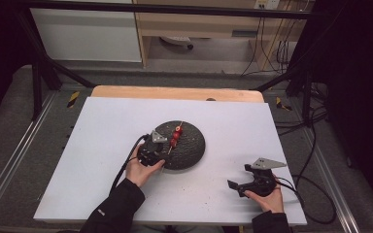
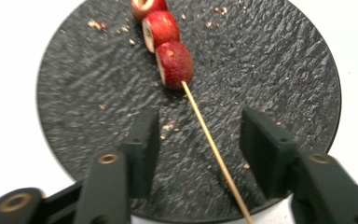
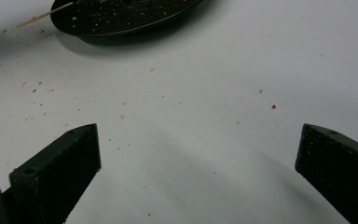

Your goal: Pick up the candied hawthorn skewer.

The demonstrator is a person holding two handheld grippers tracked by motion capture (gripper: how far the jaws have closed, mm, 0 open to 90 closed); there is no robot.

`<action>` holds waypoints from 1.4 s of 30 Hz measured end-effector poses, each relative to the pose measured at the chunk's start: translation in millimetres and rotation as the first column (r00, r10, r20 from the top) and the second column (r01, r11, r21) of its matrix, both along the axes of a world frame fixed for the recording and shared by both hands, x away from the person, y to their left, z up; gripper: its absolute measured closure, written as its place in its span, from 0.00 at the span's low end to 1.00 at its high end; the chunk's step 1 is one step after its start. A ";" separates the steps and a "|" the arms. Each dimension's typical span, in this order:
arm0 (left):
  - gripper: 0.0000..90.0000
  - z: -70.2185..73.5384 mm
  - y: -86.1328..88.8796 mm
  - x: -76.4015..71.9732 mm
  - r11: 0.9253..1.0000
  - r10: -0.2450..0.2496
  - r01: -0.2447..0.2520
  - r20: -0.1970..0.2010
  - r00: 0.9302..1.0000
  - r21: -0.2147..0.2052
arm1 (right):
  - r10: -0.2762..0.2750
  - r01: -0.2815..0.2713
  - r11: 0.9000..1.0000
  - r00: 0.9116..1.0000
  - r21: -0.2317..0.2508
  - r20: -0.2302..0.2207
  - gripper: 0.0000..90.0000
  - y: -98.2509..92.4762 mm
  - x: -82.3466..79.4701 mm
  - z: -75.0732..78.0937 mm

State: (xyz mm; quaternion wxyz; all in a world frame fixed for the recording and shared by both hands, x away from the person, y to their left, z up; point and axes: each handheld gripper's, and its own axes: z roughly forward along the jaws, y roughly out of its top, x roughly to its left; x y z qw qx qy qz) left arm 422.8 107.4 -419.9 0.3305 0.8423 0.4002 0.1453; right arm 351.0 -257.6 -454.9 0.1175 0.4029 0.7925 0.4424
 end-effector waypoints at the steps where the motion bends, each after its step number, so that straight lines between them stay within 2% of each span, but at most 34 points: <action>1: 0.59 -1.1 -1.6 0.8 1.000 0.002 -0.002 -0.008 1.000 0.002 | 0.000 0.000 1.000 1.000 0.001 0.000 0.01 -0.1 0.0 0.1; 6: 0.71 -5.4 -7.1 3.7 1.000 0.011 -0.011 -0.030 0.999 0.029 | 0.001 -0.001 1.000 1.000 0.001 -0.001 0.01 0.0 0.1 0.0; 12: 0.85 -6.2 -8.8 4.4 0.999 0.036 -0.035 -0.048 0.998 0.023 | 0.000 0.000 1.000 1.000 0.003 -0.002 0.01 -0.1 -0.1 0.4; 24: 0.97 -6.7 -6.7 3.7 0.996 0.088 -0.088 -0.064 0.994 0.000 | 0.002 -0.002 1.000 1.000 0.002 -0.004 0.01 -0.1 0.0 0.2; 29: 0.98 -5.7 -4.0 1.7 0.996 0.086 -0.087 -0.052 0.995 -0.018 | 0.001 -0.001 1.000 1.000 0.003 -0.002 0.01 0.0 -0.1 0.2; 42: 0.98 7.1 12.4 -11.5 0.991 0.061 -0.058 0.023 0.998 -0.118 | 0.000 0.000 1.000 1.000 0.003 -0.002 0.01 0.1 -0.4 0.1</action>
